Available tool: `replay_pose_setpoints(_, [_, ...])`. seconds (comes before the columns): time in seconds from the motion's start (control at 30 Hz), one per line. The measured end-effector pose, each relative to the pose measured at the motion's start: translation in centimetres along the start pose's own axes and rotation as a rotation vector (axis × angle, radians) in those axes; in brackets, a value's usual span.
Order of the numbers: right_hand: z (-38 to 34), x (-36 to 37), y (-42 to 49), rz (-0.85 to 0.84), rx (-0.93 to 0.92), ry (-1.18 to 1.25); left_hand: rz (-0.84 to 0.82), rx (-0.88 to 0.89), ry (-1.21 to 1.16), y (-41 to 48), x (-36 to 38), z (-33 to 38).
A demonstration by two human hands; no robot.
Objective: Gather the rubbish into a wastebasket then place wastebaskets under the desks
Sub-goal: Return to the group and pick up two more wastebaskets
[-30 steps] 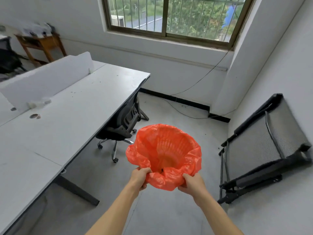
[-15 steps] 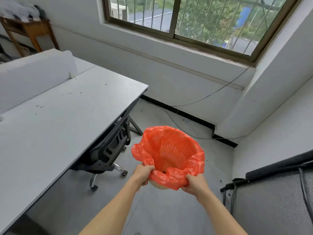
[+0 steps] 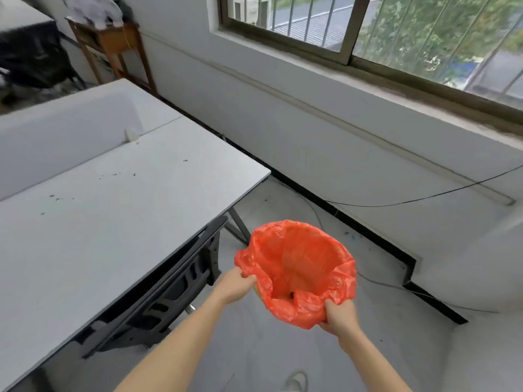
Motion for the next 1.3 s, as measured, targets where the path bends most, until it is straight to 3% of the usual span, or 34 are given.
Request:
replay_pose_setpoints(0.1, [-2.5, -0.5, 5.2, -0.013, 0.048, -0.088, 0.109, -0.023, 0.098, 4.5, -1.7, 3.4])
replay_pose_setpoints(0.37, [-7.3, 1.3, 16.3, -0.031, 0.121, -0.208, 0.133, 0.102, 0.261, 17.1, -3.5, 12.3])
replay_pose_setpoints(0.5, [-7.3, 2.9, 22.0, 0.0, 0.162, -0.246, 0.313, 0.217, 0.405, 23.7, -4.8, 15.5])
replay_pose_setpoints(0.8, [1.4, 13.7, 39.3, -0.094, 0.218, -0.358, 0.638, 0.202, 0.726, 37.9, -4.4, 10.8])
replay_pose_setpoints(0.97, [9.3, 20.5, 50.5, -0.115, 0.197, -0.424, 1.031, 0.457, 0.854, 38.2, -4.8, 11.0])
replay_pose_setpoints(1.03, [13.7, 24.9, 55.4, -0.153, 0.196, -0.422, 1.115, 0.515, 0.945, 38.3, -4.7, 10.9])
replay_pose_setpoints(1.17, [14.1, 30.2, 58.6, -0.199, 0.197, -0.414, 1.209, 0.561, 1.002, 37.7, -4.4, 10.7])
replay_pose_setpoints(1.3, [6.8, 31.9, 53.3, -0.232, 0.281, -0.274, 1.249, 0.556, 1.031, 37.7, -4.3, 10.6])
Point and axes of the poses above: each hand's wrist, its own y-axis towards the middle knuckle, its own x-axis out of the palm, z = x × y, the point moved 9 cm from there along y, towards the middle knuckle, and after that the axes turned 11 degrees about -y, right-handed, at the moved point
